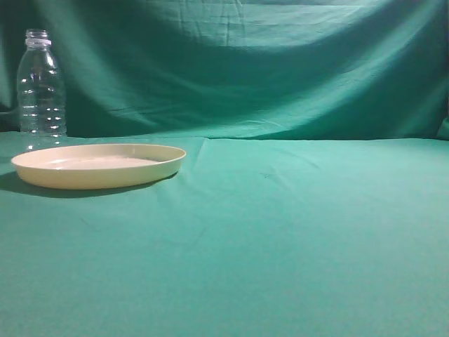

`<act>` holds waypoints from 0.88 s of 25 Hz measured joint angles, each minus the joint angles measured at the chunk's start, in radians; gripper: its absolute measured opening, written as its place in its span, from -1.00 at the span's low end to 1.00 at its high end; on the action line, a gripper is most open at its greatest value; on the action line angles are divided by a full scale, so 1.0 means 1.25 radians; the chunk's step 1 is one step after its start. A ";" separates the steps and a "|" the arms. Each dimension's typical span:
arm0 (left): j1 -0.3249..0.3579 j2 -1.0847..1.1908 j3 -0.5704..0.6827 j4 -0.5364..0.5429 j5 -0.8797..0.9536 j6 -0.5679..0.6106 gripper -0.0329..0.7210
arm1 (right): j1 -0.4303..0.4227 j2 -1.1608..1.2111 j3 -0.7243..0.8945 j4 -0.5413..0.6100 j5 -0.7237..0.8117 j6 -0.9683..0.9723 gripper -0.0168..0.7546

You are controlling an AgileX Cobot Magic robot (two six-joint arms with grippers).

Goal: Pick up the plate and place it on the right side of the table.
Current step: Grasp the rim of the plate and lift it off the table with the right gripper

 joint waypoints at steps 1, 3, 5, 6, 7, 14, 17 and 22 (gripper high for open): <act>0.000 0.000 0.000 0.000 0.000 0.000 -0.91 | 0.019 0.027 -0.012 0.012 0.002 -0.007 -0.96; 0.000 0.000 0.000 0.000 0.000 0.000 -0.91 | 0.064 0.081 -0.044 0.017 0.003 -0.011 -0.96; 0.000 0.000 0.000 0.000 0.000 0.000 -0.91 | 0.121 0.136 -0.088 0.006 -0.005 -0.011 -0.96; 0.000 0.000 0.000 0.000 0.000 0.000 -0.91 | 0.150 0.169 -0.112 -0.005 -0.010 -0.002 -0.96; 0.000 0.000 0.000 0.000 0.000 0.000 -0.91 | 0.173 0.206 -0.140 -0.022 -0.011 0.019 -0.96; 0.000 0.000 0.000 0.000 0.000 0.000 -0.91 | 0.315 0.494 -0.366 -0.174 0.040 0.148 -0.96; 0.000 0.000 0.000 0.000 0.000 0.000 -0.91 | 0.344 0.603 -0.470 -0.190 0.042 0.154 -0.96; 0.000 0.000 0.000 0.000 0.000 0.000 -0.91 | 0.360 0.761 -0.607 -0.186 0.013 0.143 -0.96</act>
